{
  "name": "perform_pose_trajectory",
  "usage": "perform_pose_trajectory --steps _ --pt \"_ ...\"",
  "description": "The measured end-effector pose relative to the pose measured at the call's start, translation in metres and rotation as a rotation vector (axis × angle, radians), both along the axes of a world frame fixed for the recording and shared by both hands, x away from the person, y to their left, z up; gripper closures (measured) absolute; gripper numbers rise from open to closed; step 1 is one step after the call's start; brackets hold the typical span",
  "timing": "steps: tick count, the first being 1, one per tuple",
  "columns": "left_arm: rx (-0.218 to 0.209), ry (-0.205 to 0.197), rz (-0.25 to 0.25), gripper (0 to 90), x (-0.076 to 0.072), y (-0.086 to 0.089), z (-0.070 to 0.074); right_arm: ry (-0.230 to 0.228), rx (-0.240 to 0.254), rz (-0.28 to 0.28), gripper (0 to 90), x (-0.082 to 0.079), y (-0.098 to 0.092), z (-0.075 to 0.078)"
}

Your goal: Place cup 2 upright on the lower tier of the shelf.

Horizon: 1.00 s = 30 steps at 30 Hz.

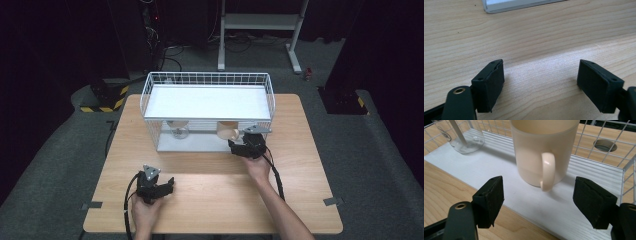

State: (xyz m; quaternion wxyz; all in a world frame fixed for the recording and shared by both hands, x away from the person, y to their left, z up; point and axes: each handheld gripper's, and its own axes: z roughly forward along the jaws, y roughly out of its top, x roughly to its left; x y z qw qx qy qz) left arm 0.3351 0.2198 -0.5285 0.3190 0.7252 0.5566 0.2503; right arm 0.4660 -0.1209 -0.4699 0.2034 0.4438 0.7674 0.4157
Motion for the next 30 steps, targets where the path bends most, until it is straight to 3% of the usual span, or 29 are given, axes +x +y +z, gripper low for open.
perform_pose_trajectory --steps 16,30 --pt "0.000 0.000 0.000 22.1 0.000 0.000 0.000 -0.025 0.012 0.020 23.7 -0.015 -0.004 0.007" --pt "-0.001 0.000 0.001 22.1 0.000 0.000 0.000 -0.040 0.043 0.044 23.8 -0.030 -0.022 0.014"
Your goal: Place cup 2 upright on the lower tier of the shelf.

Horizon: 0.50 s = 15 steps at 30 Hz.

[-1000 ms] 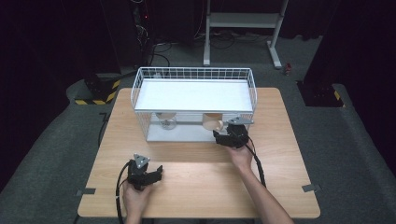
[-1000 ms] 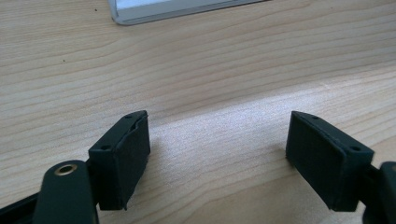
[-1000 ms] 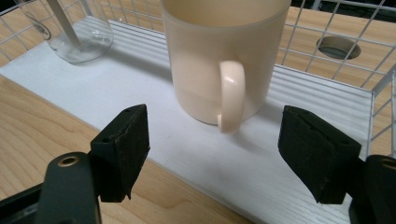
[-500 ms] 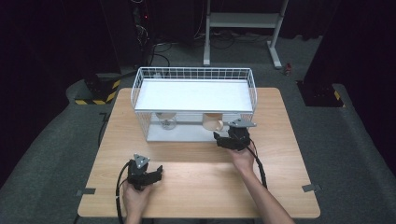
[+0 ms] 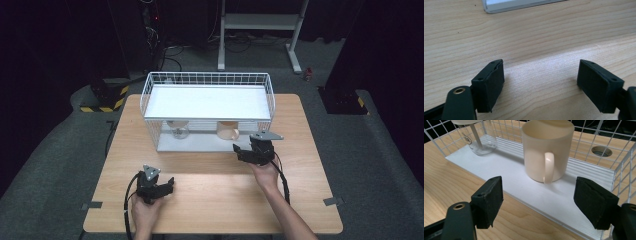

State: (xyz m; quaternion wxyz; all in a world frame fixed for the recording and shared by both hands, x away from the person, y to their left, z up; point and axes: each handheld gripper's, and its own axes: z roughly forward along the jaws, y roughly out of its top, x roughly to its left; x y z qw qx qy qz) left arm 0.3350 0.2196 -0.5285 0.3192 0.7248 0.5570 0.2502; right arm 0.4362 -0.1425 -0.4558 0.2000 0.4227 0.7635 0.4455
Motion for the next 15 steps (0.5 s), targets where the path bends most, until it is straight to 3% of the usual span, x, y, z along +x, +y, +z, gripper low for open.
perform_pose_trajectory --steps 15 --pt "0.001 -0.001 0.001 22.1 0.000 0.000 0.000 -0.027 0.013 0.004 23.7 -0.013 -0.016 0.005"
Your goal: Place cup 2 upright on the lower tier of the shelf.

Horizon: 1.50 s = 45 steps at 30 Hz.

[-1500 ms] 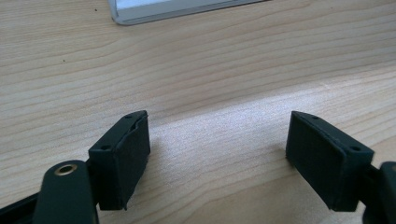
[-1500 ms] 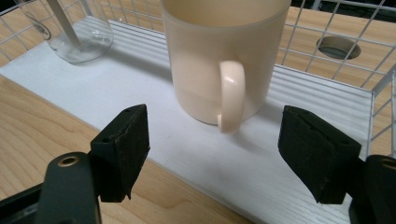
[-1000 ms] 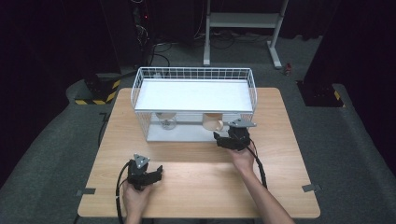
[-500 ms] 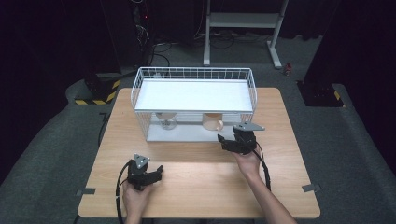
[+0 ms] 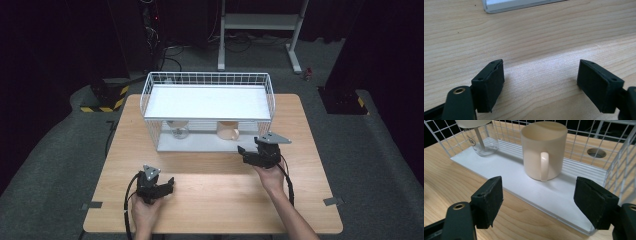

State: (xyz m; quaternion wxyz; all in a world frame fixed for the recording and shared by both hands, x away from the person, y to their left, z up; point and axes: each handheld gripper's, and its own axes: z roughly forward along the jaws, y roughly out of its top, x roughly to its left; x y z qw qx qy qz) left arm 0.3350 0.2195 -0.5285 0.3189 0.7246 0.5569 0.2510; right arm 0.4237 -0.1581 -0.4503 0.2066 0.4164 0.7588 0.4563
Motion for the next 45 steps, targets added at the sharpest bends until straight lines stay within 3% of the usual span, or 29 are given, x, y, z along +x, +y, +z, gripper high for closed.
perform_pose_trajectory --steps 45 --pt "-0.001 0.001 0.004 22.1 0.000 0.000 0.000 -0.011 0.048 0.002 24.0 -0.031 -0.044 -0.004"
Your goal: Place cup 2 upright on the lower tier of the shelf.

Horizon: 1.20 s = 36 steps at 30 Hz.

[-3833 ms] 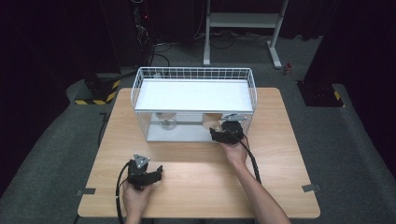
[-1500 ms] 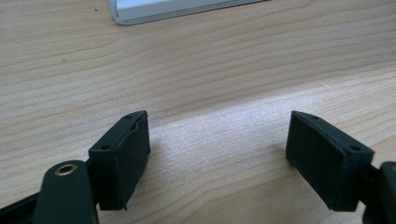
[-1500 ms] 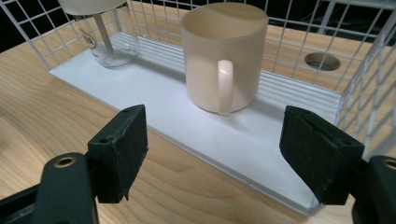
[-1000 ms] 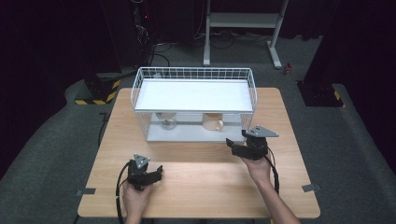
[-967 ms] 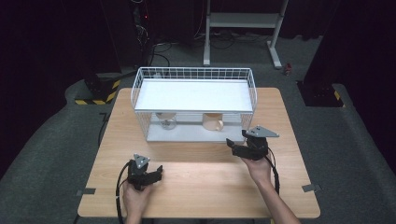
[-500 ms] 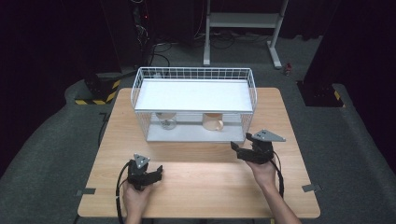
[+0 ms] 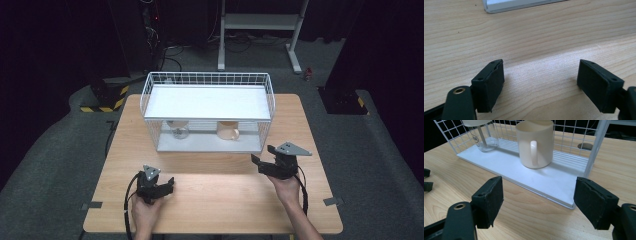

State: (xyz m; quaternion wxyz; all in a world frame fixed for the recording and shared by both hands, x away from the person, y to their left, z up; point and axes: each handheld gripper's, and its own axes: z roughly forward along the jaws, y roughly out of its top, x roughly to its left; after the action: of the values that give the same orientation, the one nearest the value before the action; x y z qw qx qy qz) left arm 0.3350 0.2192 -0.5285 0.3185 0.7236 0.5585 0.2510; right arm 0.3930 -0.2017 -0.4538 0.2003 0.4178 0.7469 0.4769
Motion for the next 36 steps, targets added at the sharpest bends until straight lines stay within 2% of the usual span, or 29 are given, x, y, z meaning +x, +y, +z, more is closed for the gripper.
perform_pose_trajectory --steps 20,26,36 --pt "0.000 0.000 0.000 22.1 0.000 0.000 0.000 0.017 0.024 -0.035 24.1 -0.010 -0.015 -0.012" --pt "0.000 0.000 0.001 22.1 0.000 0.000 0.000 0.015 0.025 -0.050 24.2 -0.012 -0.024 -0.015" --pt "0.000 0.000 0.002 22.1 0.000 0.000 0.000 0.037 0.012 -0.078 24.7 -0.015 -0.035 -0.024"
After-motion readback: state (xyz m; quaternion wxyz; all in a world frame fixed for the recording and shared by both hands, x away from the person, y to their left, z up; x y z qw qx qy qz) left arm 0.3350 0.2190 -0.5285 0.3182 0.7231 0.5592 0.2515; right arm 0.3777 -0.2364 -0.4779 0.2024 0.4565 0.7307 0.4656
